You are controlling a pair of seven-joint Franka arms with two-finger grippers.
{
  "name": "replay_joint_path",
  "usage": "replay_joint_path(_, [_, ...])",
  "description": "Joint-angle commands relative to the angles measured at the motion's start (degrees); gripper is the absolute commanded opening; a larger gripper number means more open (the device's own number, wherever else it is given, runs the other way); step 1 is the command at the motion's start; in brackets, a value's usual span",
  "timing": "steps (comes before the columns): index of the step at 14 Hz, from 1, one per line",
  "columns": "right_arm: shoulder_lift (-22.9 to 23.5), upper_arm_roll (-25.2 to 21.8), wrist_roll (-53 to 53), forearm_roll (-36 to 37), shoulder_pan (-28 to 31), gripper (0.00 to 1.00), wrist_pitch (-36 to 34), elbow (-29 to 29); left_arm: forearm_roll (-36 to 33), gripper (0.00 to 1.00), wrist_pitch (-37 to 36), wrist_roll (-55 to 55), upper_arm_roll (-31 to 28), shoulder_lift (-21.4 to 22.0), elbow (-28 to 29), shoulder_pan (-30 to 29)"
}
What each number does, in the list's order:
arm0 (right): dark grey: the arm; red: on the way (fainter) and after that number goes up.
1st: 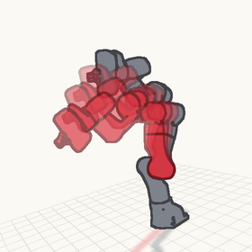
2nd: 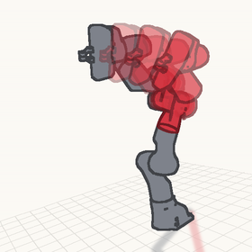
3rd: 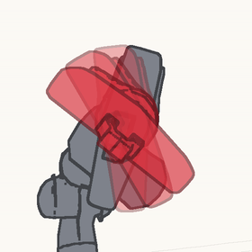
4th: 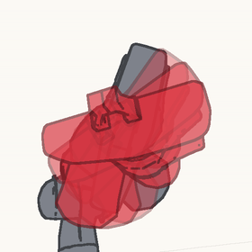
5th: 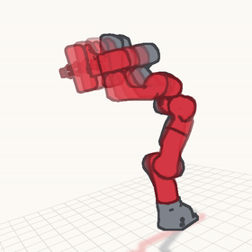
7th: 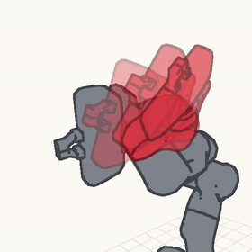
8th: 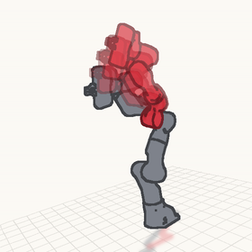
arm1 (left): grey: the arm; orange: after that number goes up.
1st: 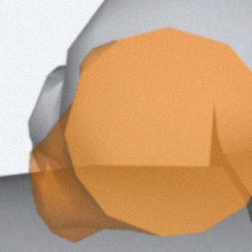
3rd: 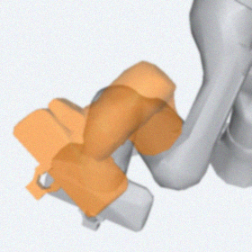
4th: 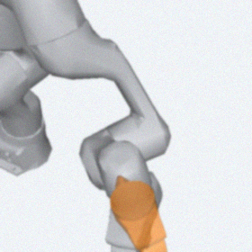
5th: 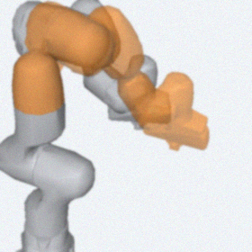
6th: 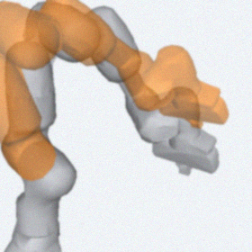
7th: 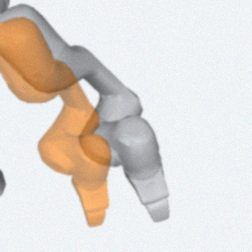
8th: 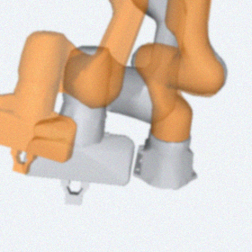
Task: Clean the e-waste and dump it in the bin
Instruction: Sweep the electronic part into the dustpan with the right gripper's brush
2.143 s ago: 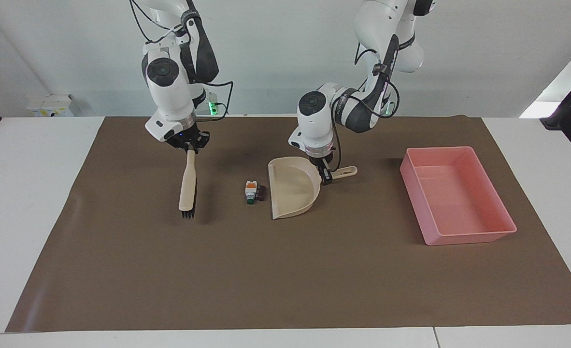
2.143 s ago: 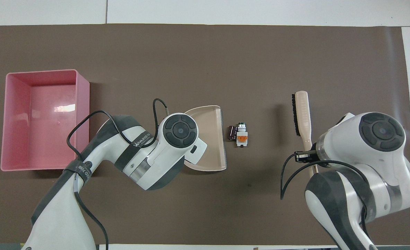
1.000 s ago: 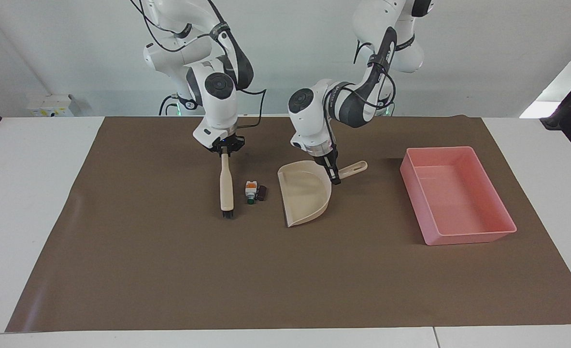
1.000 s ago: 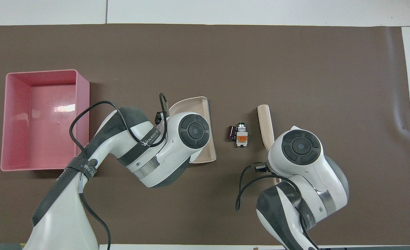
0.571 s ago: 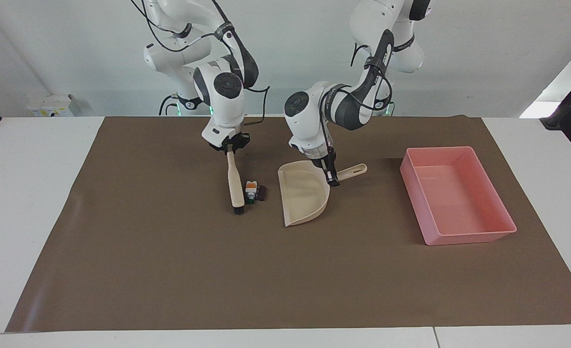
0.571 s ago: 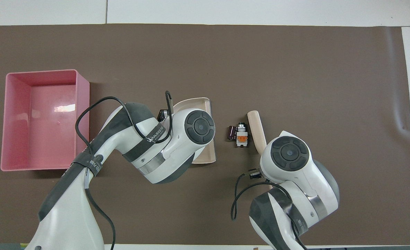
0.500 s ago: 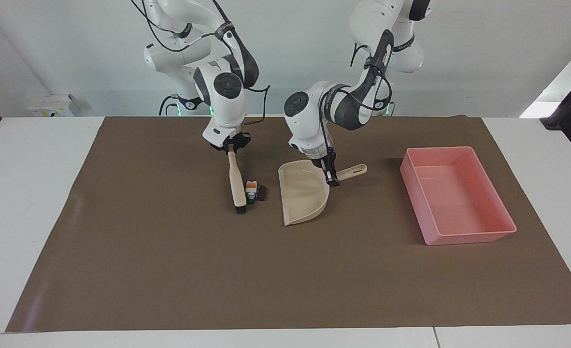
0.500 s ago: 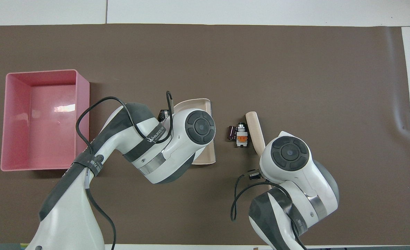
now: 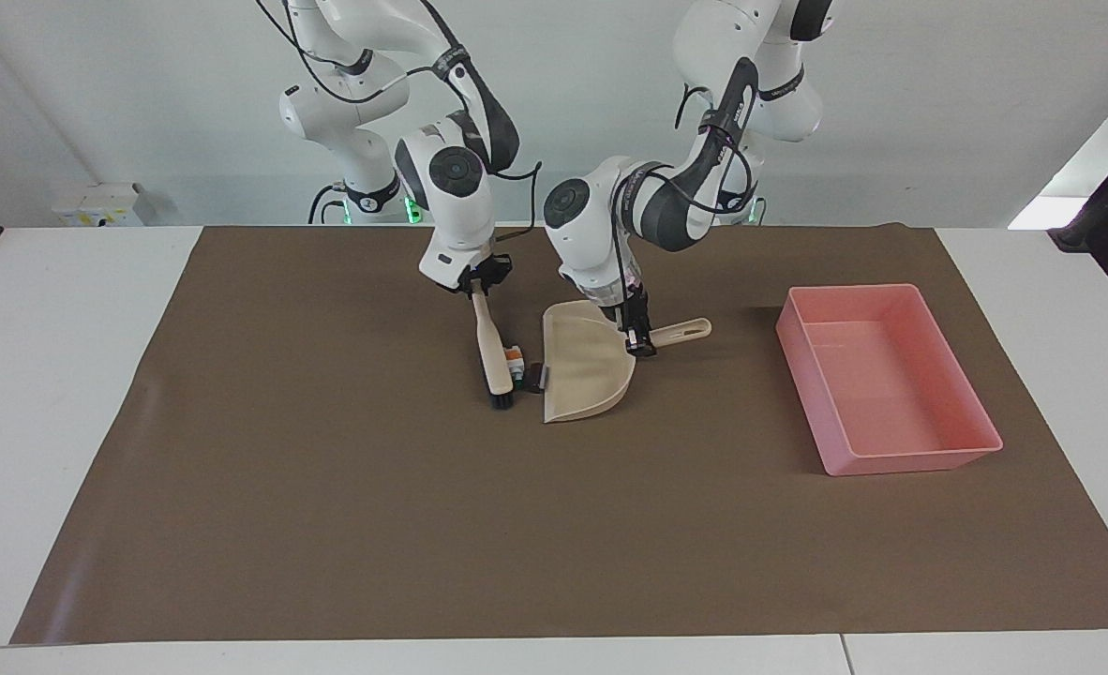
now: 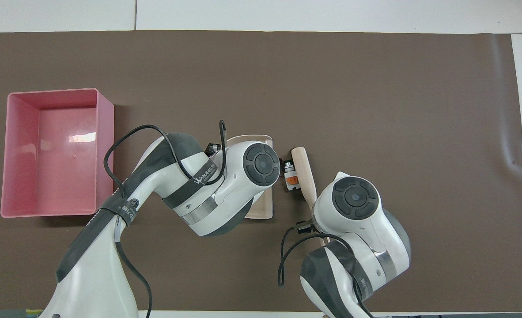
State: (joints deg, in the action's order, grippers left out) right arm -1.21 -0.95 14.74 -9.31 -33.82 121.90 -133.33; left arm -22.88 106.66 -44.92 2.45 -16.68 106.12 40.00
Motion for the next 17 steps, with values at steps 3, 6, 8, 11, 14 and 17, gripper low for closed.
replay_joint_path(3, [2.7, 0.1, -4.1, -13.1, -4.8, 0.00, 3.2, 3.6, 0.0, 0.00, -1.2, -1.5, -0.3, -0.6, 0.3, 0.8])
replay_joint_path(6, [3.1, 0.0, -5.2, -18.0, -6.5, 0.00, 3.7, 4.9, 0.7, 0.00, 0.2, -1.5, -0.3, -0.6, 0.6, 0.7])
replay_joint_path(8, [3.2, -0.1, -5.3, -17.8, -6.4, 0.00, 3.2, 5.4, 1.1, 0.00, 2.1, -1.5, -0.3, -0.4, 1.3, 0.2])
replay_joint_path(11, [1.7, -0.4, -4.6, -15.2, -6.0, 0.00, 0.2, 5.7, 2.7, 0.00, 4.1, -1.7, -0.3, 0.0, 3.0, 0.0])
replay_joint_path(14, [-0.1, -0.5, -4.4, -12.2, -5.4, 0.00, -2.4, 5.7, 2.8, 0.00, 6.7, -1.5, -0.3, 0.5, 4.3, -1.0])
replay_joint_path(17, [-2.7, -0.5, -3.6, -9.9, -4.5, 0.00, -6.0, 5.8, 3.6, 0.00, 11.8, -0.6, -0.3, 4.1, 8.6, -2.2])
